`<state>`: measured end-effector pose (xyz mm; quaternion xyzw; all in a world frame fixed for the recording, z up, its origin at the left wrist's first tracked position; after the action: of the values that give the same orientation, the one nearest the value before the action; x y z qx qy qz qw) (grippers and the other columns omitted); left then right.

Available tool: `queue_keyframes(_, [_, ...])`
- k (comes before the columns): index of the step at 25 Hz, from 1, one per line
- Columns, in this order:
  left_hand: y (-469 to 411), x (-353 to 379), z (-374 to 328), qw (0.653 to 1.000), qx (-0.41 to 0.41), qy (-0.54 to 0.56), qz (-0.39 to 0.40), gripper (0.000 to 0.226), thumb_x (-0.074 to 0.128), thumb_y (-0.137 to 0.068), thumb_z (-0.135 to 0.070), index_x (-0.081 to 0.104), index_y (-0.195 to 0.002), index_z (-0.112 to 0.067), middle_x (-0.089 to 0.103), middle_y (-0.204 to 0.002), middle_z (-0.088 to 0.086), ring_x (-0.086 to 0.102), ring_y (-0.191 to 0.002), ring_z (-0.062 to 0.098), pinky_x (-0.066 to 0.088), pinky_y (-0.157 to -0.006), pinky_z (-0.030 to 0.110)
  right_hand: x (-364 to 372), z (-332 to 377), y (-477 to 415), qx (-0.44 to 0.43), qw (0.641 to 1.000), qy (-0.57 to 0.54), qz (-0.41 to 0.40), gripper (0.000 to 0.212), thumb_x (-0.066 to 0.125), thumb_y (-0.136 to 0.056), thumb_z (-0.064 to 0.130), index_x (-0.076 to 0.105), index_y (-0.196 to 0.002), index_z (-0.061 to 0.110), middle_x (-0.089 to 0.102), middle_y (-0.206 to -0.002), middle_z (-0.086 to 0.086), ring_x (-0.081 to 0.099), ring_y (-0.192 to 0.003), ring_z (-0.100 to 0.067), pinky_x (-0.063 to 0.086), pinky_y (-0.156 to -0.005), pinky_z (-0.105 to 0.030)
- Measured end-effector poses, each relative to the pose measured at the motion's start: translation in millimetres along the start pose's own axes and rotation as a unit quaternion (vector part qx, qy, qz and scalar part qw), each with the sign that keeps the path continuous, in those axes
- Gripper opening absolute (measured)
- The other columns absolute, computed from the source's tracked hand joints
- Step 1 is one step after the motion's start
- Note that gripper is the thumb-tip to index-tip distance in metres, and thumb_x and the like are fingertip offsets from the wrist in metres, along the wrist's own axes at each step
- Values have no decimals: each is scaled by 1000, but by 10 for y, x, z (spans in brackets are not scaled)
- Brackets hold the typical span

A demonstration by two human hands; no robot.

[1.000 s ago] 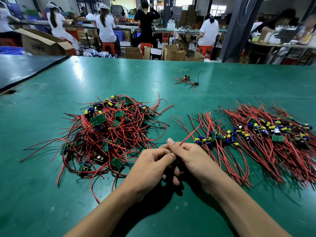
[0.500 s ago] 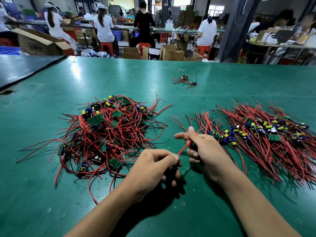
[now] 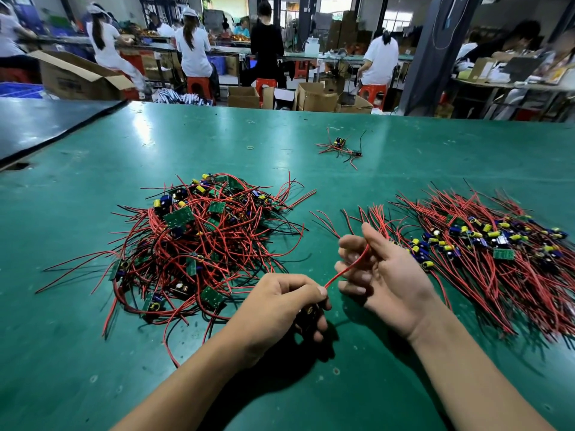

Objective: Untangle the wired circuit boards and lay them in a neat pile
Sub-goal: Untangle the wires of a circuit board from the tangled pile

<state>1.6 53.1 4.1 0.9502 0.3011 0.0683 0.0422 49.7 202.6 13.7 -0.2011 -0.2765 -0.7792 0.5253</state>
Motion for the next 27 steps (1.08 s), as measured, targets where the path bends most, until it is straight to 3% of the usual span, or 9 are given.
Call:
queue_keyframes(3, [-15, -14, 15, 1000, 0, 3, -19, 22, 56, -94, -11, 70, -78, -10, 64, -57, 14, 57, -45, 23, 47, -49, 22, 23, -81, -20, -62, 984, 159, -44, 54, 52, -86, 59, 81, -86, 13, 44, -61, 4, 29, -43, -5, 23, -38, -17])
queue_keyframes(5, [-19, -3, 17, 1000, 6, 10, -19, 18, 57, -95, -12, 70, -83, -11, 64, -58, 15, 58, -44, 23, 47, -48, 22, 80, -224, -6, -54, 972, 228, -22, 51, 56, -87, 59, 79, -91, 14, 48, -56, 0, 39, -38, -8, 31, -38, -18])
queue_keyframes(7, [-20, -5, 30, 999, 8, 25, -27, 24, 58, -96, -16, 67, -74, -13, 66, -61, 17, 61, -45, 24, 49, -46, 23, 138, -356, 11, -32, 963, 267, 18, 48, 55, -93, 57, 76, -95, 13, 55, -51, -8, 50, -35, -16, 40, -39, -20])
queue_keyframes(9, [-25, -11, 40, 999, 17, 37, -35, 27, 58, -96, -15, 65, -70, -11, 67, -66, 18, 64, -49, 26, 51, -47, 25, 149, -404, 12, -25, 957, 286, 42, 52, 52, -96, 57, 73, -100, 10, 53, -53, -13, 49, -36, -18, 39, -39, -21])
queue_keyframes(13, [-15, -24, 39, 998, 30, 39, -50, 21, 59, -95, -13, 65, -77, -5, 67, -66, 17, 63, -48, 23, 46, -43, 20, 89, -332, 1, -35, 945, 321, 50, 56, 53, -96, 59, 73, -99, 7, 61, -65, -19, 57, -52, -24, 43, -50, -27])
queue_keyframes(19, [-22, -18, 46, 999, 35, 8, -39, 21, 60, -95, -13, 65, -88, 7, 67, -63, 14, 59, -44, 19, 44, -44, 19, -58, -159, -28, -54, 895, 443, -13, 53, 48, -89, 65, 75, -97, 21, 56, -58, 5, 48, -50, -6, 37, -50, -21])
queue_keyframes(21, [-24, -18, 35, 999, 28, -5, -20, 21, 61, -94, -14, 66, -86, 4, 67, -62, 12, 58, -44, 18, 43, -45, 19, -118, -81, -43, -91, 867, 487, -50, 50, 45, -94, 61, 75, -98, 21, 51, -52, 15, 45, -49, 2, 34, -55, -22])
queue_keyframes(24, [-23, -28, 18, 1000, 18, -9, 3, 18, 62, -92, -17, 69, -82, -4, 66, -62, 12, 57, -43, 18, 44, -46, 20, -206, 33, -64, -159, 833, 522, -98, 40, 45, -103, 45, 73, -100, 16, 49, -43, 27, 49, -46, 11, 27, -55, -13])
queue_keyframes(27, [-24, -28, 11, 1000, 7, 4, 15, 18, 62, -92, -16, 69, -81, -4, 65, -62, 12, 56, -42, 18, 45, -46, 20, -209, 101, -38, -233, 796, 547, -115, 35, 47, -103, 39, 74, -101, 17, 59, -57, 26, 56, -61, 11, 37, -60, -9])
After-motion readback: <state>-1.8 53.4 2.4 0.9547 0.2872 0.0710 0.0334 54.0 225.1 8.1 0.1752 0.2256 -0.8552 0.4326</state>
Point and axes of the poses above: each hand's wrist, its own y-axis away from the middle knuckle, its own x-axis out of the palm, z = x × y, the point moved 4 cm from there along -y, towards the middle knuckle
